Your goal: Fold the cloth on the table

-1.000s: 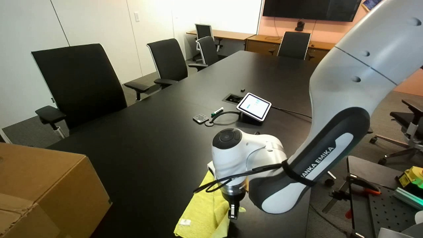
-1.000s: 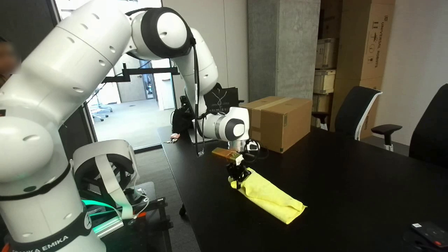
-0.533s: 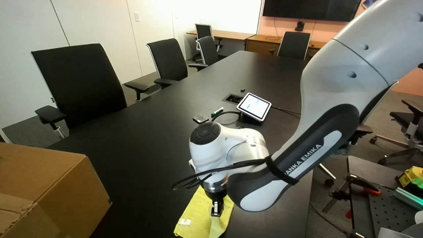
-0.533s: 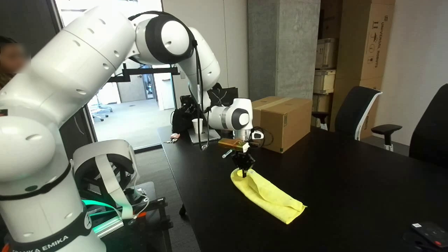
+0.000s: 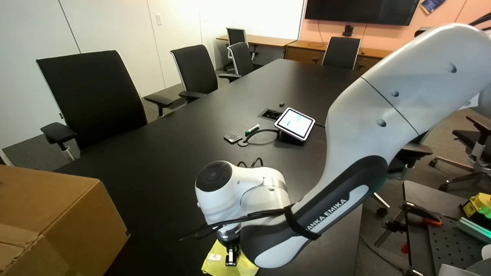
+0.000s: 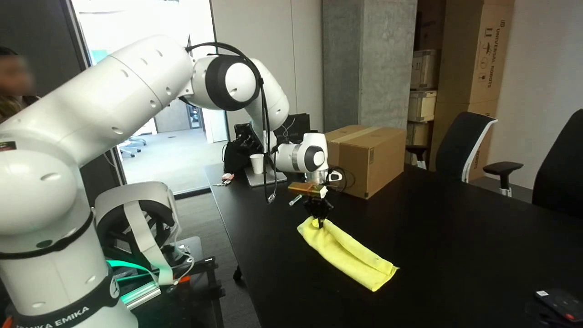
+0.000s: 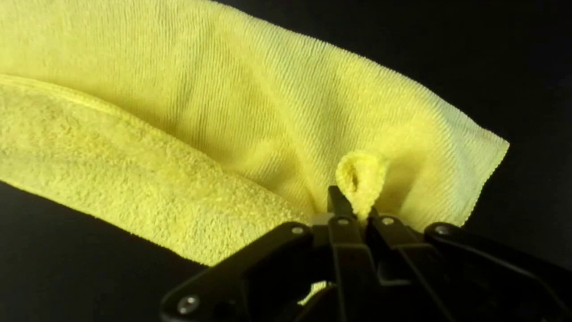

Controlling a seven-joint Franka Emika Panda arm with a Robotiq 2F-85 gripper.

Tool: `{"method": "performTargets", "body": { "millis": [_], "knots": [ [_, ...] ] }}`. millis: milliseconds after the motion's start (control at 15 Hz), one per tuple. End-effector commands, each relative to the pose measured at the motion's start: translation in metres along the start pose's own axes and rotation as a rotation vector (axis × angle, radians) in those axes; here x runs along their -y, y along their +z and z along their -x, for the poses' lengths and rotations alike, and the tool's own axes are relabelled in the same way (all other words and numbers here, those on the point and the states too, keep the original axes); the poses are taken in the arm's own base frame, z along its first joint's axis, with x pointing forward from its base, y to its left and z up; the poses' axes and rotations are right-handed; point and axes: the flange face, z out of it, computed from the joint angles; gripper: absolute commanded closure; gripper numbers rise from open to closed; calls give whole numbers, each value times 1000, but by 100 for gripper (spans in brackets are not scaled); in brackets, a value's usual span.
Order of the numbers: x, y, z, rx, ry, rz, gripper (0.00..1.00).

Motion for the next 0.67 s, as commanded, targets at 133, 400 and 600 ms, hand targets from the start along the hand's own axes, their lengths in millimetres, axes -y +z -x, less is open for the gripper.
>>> {"method": "performTargets", "body": {
  "millis": [133, 400, 600],
  "knots": [
    [-1, -22, -29, -81, -14, 48, 98],
    [-6, -22, -38, -109, 21, 47, 94],
    [-13, -26, -45, -140, 63, 38, 91]
  ]
}}
